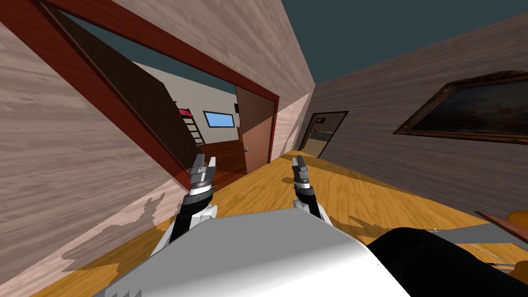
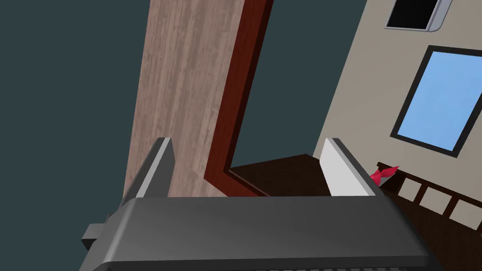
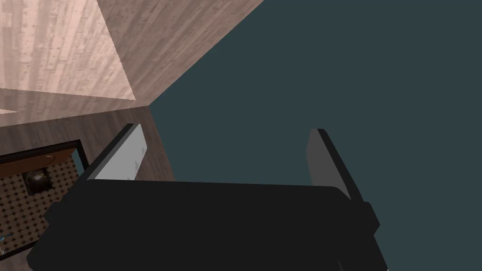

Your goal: Push the door open

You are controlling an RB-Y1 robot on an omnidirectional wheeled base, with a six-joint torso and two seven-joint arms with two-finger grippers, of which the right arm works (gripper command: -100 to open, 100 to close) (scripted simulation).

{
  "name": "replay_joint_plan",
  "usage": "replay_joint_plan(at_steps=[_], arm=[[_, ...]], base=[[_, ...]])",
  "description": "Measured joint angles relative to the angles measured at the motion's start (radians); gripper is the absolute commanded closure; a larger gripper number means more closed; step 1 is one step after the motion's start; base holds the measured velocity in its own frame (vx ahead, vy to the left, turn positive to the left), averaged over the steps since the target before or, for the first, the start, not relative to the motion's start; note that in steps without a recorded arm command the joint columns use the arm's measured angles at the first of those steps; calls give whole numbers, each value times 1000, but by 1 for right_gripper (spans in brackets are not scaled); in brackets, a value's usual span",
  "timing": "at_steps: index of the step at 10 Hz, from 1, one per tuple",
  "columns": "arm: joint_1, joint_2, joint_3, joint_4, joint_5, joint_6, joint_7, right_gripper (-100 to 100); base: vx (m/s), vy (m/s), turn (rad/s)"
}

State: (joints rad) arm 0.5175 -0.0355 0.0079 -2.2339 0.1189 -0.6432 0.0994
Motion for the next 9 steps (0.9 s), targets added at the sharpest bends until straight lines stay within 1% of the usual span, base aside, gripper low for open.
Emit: replay_joint_plan(at_steps=[1,4,5,6,8,9], arm=[[-10,-6,-5,21,-6,-1,-3,-100],[-32,-13,-4,80,-17,-7,-6,-100],[-39,-13,-1,101,-18,-10,-5,-100],[-47,-18,-6,120,-24,-11,-8,-100],[-61,-22,-5,155,-31,-12,-11,-100],[-74,-25,-7,184,-36,-16,-12,-100]], base=[[85,7,122],[87,2,95],[63,1,87],[71,3,97],[69,10,110],[86,5,131]])
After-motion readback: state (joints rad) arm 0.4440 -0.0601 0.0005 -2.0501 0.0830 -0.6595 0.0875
